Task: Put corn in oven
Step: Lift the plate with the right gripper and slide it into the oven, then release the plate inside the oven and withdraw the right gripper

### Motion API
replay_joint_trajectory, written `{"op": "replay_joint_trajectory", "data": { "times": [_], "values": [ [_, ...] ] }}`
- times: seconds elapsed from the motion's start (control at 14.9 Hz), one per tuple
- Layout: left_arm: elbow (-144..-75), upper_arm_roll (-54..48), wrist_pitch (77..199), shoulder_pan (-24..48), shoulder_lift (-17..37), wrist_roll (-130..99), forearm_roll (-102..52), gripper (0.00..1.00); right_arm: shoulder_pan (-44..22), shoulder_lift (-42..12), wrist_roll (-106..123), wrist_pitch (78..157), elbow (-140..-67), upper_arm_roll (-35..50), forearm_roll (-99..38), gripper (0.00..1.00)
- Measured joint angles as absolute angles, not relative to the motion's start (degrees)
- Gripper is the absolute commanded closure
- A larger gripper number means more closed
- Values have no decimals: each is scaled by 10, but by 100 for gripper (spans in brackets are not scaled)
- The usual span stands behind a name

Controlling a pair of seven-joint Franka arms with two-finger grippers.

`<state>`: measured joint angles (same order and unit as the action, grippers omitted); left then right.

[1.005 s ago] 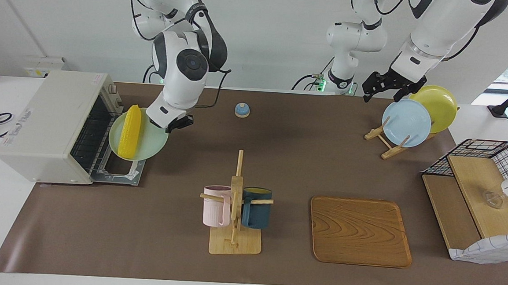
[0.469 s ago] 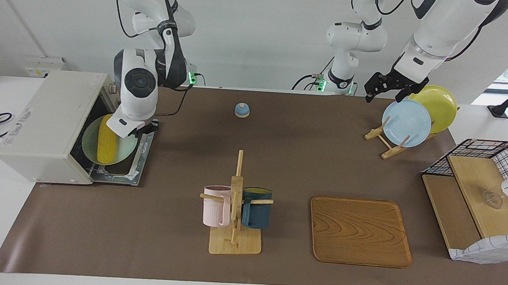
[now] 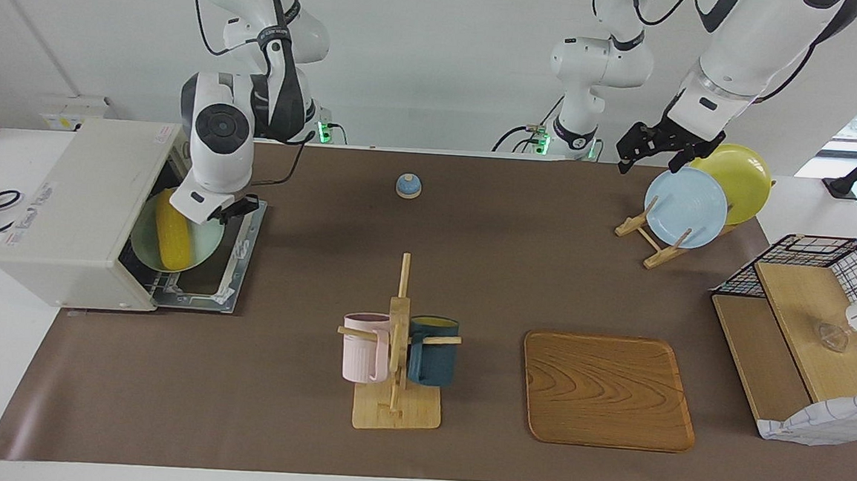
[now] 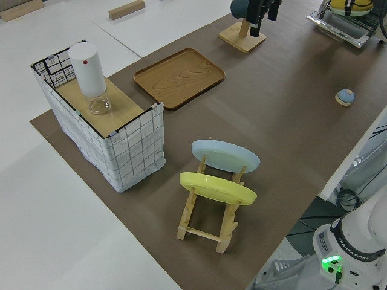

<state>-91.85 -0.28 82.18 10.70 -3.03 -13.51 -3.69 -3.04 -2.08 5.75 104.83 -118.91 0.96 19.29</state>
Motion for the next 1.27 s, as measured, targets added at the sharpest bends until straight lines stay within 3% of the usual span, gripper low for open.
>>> {"op": "replay_joint_trajectory", "data": {
  "times": [0.4, 0.87, 0.94, 1.0, 1.21, 1.27],
  "values": [
    [-918, -3, 822, 107, -30, -135, -37, 0, 19, -14, 108, 1051, -1199, 9, 193, 100],
    [-918, -3, 822, 107, -30, -135, -37, 0, 56, -1, 166, 1128, -1241, 10, 192, 100],
    [-918, -3, 822, 107, -30, -135, -37, 0, 56, 1, 166, 1131, -1243, 12, 193, 94],
    [-918, -3, 822, 107, -30, -135, -37, 0, 56, 1, 166, 1134, -1244, 13, 193, 76],
    [-918, -3, 822, 107, -30, -135, -37, 0, 56, 1, 166, 1134, -1247, 16, 192, 69],
    [-918, -3, 822, 107, -30, -135, -37, 0, 56, 1, 166, 1134, -1246, 16, 192, 61]
  ]
}}
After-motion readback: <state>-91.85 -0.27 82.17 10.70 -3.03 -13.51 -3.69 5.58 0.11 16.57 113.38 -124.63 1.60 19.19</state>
